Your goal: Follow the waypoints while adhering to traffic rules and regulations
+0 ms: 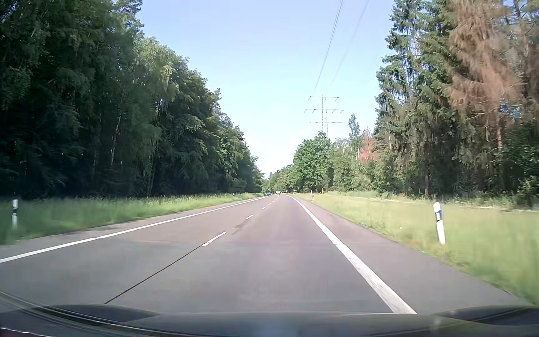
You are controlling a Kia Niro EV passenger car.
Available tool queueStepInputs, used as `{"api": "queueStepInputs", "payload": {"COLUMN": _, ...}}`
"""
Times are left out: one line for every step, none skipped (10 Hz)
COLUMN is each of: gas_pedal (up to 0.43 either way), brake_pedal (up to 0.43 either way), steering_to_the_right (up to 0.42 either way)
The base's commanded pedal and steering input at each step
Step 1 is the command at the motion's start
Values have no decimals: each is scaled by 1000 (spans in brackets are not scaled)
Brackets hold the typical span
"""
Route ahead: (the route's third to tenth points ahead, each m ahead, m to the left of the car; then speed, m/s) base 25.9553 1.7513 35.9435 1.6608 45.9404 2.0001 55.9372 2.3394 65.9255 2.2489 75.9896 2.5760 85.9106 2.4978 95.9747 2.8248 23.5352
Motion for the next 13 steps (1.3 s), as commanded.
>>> {"api": "queueStepInputs", "payload": {"gas_pedal": 197, "brake_pedal": 30, "steering_to_the_right": 0}}
{"api": "queueStepInputs", "payload": {"gas_pedal": 197, "brake_pedal": 30, "steering_to_the_right": 0}}
{"api": "queueStepInputs", "payload": {"gas_pedal": 197, "brake_pedal": 30, "steering_to_the_right": 0}}
{"api": "queueStepInputs", "payload": {"gas_pedal": 197, "brake_pedal": 30, "steering_to_the_right": 0}}
{"api": "queueStepInputs", "payload": {"gas_pedal": 189, "brake_pedal": 30, "steering_to_the_right": 0}}
{"api": "queueStepInputs", "payload": {"gas_pedal": 189, "brake_pedal": 30, "steering_to_the_right": 0}}
{"api": "queueStepInputs", "payload": {"gas_pedal": 189, "brake_pedal": 30, "steering_to_the_right": 0}}
{"api": "queueStepInputs", "payload": {"gas_pedal": 189, "brake_pedal": 30, "steering_to_the_right": 0}}
{"api": "queueStepInputs", "payload": {"gas_pedal": 189, "brake_pedal": 30, "steering_to_the_right": -1}}
{"api": "queueStepInputs", "payload": {"gas_pedal": 189, "brake_pedal": 30, "steering_to_the_right": 0}}
{"api": "queueStepInputs", "payload": {"gas_pedal": 189, "brake_pedal": 30, "steering_to_the_right": -1}}
{"api": "queueStepInputs", "payload": {"gas_pedal": 189, "brake_pedal": 24, "steering_to_the_right": 0}}
{"api": "queueStepInputs", "payload": {"gas_pedal": 189, "brake_pedal": 30, "steering_to_the_right": -1}}
